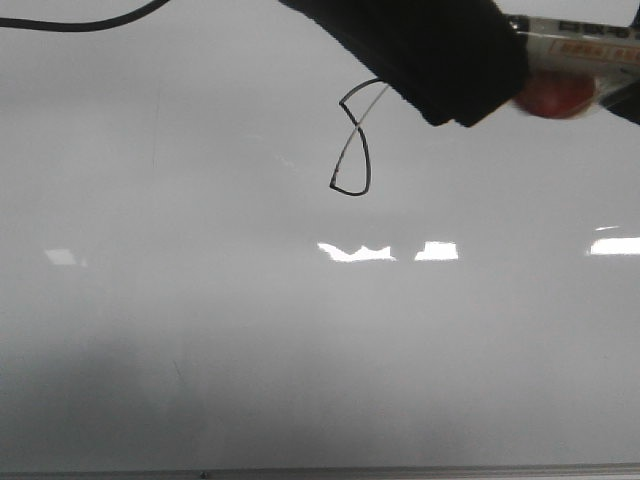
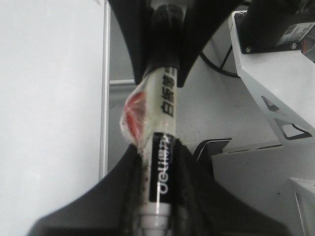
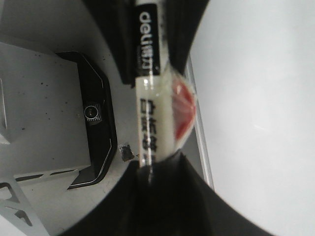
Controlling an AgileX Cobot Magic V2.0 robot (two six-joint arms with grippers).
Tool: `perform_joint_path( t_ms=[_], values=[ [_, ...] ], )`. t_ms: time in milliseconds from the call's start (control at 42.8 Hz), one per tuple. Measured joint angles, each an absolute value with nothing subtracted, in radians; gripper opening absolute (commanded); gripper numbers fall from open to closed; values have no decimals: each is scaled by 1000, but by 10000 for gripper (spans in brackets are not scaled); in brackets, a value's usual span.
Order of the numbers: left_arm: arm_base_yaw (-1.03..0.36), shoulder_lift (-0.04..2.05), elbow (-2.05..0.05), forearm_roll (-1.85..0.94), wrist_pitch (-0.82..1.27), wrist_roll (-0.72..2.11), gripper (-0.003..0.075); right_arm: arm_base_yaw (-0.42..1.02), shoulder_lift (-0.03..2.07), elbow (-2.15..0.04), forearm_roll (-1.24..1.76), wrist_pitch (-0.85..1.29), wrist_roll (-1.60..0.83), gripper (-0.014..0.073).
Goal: Write number 8 on whiteboard
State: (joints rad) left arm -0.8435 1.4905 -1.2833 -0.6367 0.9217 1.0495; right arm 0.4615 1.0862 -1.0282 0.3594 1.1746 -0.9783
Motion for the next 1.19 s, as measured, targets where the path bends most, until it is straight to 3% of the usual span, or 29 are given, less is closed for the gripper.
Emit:
perform_joint_path(
  t_ms=[163,257,373,490,654,910,1027,1190],
  values=[
    [-844,1490,-1283,-635,922,1049,-20,461,1086,-1028,359,1175,-978,382],
    [-846,1490,-1283,-595,911,1025,-20,461,1086,-1028,359,1175,-959,496],
    [-846,1466,-1283,-450,906,884,-20,441,1068,-1028,298,1175,-854,485],
    [-833,1400,-1283,-203,901,573,-21,386,1036,-1028,201,1183,-705,460],
    [-704,1298,-1283,80,915,211,-21,330,1012,-1028,150,1187,-620,443],
    [-349,1173,-1153,136,827,40,-21,324,1012,-1028,150,1182,-612,443],
    [-194,1144,-1050,112,700,-7,-21,324,1012,-1028,150,1172,-612,443],
    [-79,1153,-912,20,469,-16,-20,324,1012,-1028,150,1150,-612,443]
  ],
)
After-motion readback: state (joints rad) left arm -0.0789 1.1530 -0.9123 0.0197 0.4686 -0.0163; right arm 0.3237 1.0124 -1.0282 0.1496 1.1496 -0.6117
